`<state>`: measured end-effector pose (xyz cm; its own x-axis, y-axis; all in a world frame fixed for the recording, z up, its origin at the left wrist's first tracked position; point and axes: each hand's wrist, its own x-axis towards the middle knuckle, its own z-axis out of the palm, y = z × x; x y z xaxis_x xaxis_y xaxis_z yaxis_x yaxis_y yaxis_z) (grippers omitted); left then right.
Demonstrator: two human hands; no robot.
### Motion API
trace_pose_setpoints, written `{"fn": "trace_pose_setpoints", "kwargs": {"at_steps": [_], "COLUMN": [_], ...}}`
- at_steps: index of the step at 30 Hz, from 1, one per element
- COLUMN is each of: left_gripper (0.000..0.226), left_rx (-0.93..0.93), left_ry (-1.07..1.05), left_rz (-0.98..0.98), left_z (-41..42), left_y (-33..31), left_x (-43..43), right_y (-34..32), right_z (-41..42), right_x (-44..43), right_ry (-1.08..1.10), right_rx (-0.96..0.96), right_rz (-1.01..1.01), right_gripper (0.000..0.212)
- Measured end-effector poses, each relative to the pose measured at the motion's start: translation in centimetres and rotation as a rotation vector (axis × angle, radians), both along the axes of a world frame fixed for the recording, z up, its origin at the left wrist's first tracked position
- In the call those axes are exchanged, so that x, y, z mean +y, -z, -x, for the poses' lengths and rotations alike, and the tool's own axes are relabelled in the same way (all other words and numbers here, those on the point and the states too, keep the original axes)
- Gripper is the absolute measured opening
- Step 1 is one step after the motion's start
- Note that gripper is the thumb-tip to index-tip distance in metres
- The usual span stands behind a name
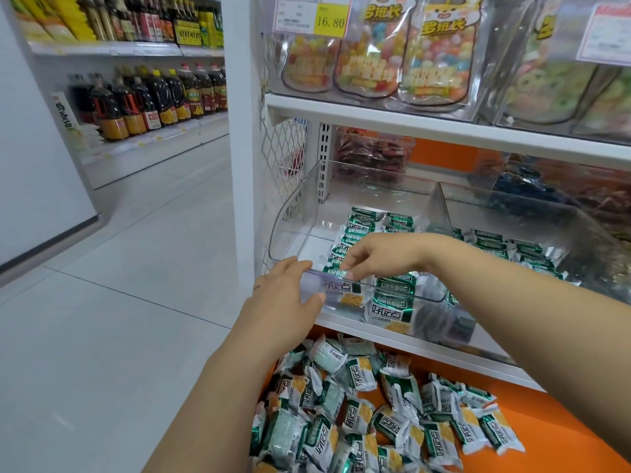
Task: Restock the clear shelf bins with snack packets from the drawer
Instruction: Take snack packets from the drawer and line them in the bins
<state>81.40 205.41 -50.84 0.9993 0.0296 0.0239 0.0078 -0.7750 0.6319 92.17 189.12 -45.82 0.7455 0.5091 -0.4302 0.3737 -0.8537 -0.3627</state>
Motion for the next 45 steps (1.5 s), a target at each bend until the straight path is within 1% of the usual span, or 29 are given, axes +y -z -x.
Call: {"fn": "trace_pose_setpoints", "kwargs": {"at_steps": [3, 6, 9, 13, 14, 17, 19, 24, 25, 27, 29, 30, 31, 33, 35, 38, 40, 43, 45], "left_gripper": [0.054, 0.053, 0.053, 0.053, 0.053, 0.054, 0.053, 0.052, 0.052, 0.052, 0.052, 0.052, 0.052, 0.052, 0.052, 0.051, 0.051, 0.051, 0.051], "left_rx": [-0.004, -0.002, 0.003, 0.005, 0.006, 0.008, 0.007, 0.005, 0.007, 0.007, 0.012, 0.016, 0.018, 0.014, 0.011, 0.009, 0.003, -0.004, -0.004], "left_ry": [-0.001, -0.001, 0.001, 0.002, 0.000, -0.002, -0.004, 0.012, 0.020, 0.034, 0.039, 0.039, 0.035, 0.022, 0.017, 0.017, 0.013, 0.007, 0.009], "left_rz": [-0.001, -0.004, -0.001, -0.011, -0.014, -0.018, -0.014, -0.003, -0.001, 0.001, 0.004, 0.003, 0.001, -0.005, -0.009, -0.016, -0.024, -0.035, -0.033], "left_z": [0.0, -0.1, 0.0, -0.1, -0.1, -0.2, -0.2, 0.1, 0.2, 0.3, 0.3, 0.3, 0.3, 0.2, 0.1, 0.0, 0.0, -0.1, 0.0], "left_y": [0.0, 0.0, 0.0, 0.0, 0.0, 0.1, 0.2, 0.3, 0.4, 0.4, 0.4, 0.4, 0.4, 0.3, 0.3, 0.4, 0.5, 0.7, 0.7], "left_x": [0.0, -0.1, 0.0, 0.0, -0.1, -0.1, 0.0, 0.3, 0.3, 0.4, 0.4, 0.3, 0.3, 0.2, 0.1, 0.0, 0.0, 0.2, 0.3], "right_y": [-0.8, 0.0, 1.3, 0.6, 0.6, 1.3, 1.6, 2.5, 2.6, 2.3, 1.7, 1.7, 1.7, 2.2, 3.0, 3.8, 3.8, 3.8, 3.7], "right_z": [-0.3, -0.5, -0.4, -0.7, -0.7, -0.7, -0.9, -1.3, -1.3, -1.1, -1.4, -1.7, -1.9, -2.1, -1.8, -2.0, -2.3, -2.7, -2.7], "right_x": [-0.4, 0.0, 0.4, 0.2, 0.5, 1.7, 2.3, 2.5, 2.5, 2.0, 1.3, 1.0, 0.7, 0.6, 0.8, 1.3, 1.5, 1.1, 0.7], "right_ry": [-0.061, -0.102, -0.112, -0.041, -0.047, -0.108, -0.108, -0.115, -0.122, -0.120, -0.045, -0.001, 0.016, -0.032, -0.081, -0.095, -0.086, -0.069, -0.062], "right_rx": [0.016, -0.084, -0.188, -0.182, -0.178, -0.155, -0.145, -0.164, -0.168, -0.144, -0.105, -0.124, -0.181, -0.291, -0.283, -0.253, -0.244, -0.309, -0.340], "right_rz": [0.176, 0.235, 0.199, -0.045, -0.062, 0.034, 0.068, 0.108, 0.122, 0.115, 0.005, -0.055, -0.077, -0.008, 0.016, -0.014, 0.036, 0.103, 0.132], "right_gripper": [0.042, 0.044, 0.043, 0.045, 0.047, 0.052, 0.048, 0.026, 0.025, 0.034, 0.047, 0.050, 0.049, 0.049, 0.047, 0.046, 0.042, 0.034, 0.034]}}
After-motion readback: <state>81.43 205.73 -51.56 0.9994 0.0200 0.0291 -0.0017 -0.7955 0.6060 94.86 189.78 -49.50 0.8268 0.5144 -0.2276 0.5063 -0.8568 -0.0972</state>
